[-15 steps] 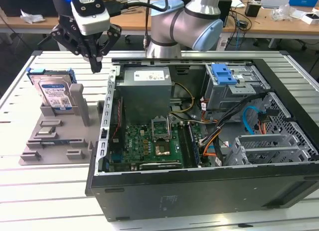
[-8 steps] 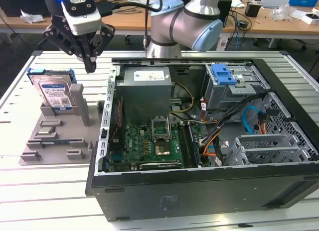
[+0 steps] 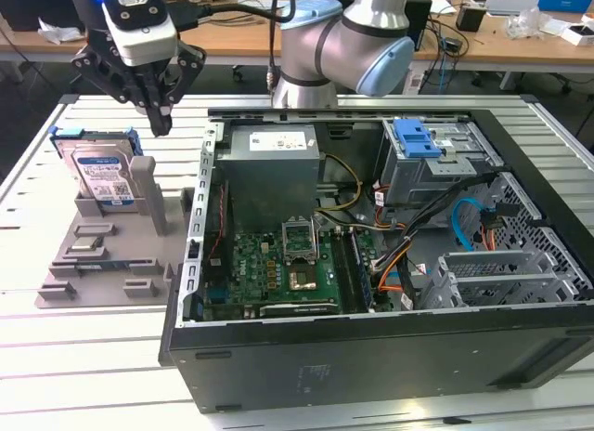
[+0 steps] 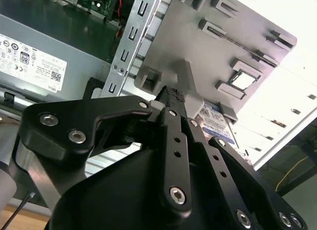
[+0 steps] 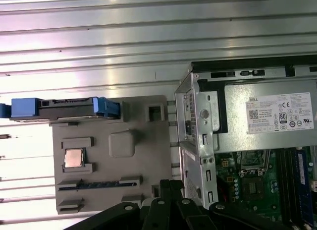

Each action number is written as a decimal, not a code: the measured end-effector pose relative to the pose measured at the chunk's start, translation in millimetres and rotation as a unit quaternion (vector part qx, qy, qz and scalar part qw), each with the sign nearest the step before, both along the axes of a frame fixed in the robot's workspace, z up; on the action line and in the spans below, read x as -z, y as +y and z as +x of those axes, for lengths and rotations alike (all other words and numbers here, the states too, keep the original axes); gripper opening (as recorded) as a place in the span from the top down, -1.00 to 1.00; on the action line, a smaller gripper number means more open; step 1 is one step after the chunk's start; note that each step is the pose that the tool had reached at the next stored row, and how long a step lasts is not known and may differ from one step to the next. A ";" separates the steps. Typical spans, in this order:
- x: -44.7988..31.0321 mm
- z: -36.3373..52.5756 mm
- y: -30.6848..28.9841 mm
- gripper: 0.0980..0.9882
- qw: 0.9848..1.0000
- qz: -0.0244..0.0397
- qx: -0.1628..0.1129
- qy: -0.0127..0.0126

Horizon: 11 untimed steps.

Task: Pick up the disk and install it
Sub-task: 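Reach for the disk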

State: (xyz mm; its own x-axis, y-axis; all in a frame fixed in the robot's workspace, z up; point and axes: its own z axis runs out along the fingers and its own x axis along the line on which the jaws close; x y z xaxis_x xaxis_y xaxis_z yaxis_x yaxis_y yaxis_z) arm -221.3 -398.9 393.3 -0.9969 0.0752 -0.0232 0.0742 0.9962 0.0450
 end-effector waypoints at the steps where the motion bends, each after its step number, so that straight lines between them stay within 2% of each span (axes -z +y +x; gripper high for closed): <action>1: 0.0 -1.9 0.0 0.98 1.000 0.000 0.000 0.000; 11: 0.1 -16.2 0.0 0.98 1.000 0.000 0.000 0.000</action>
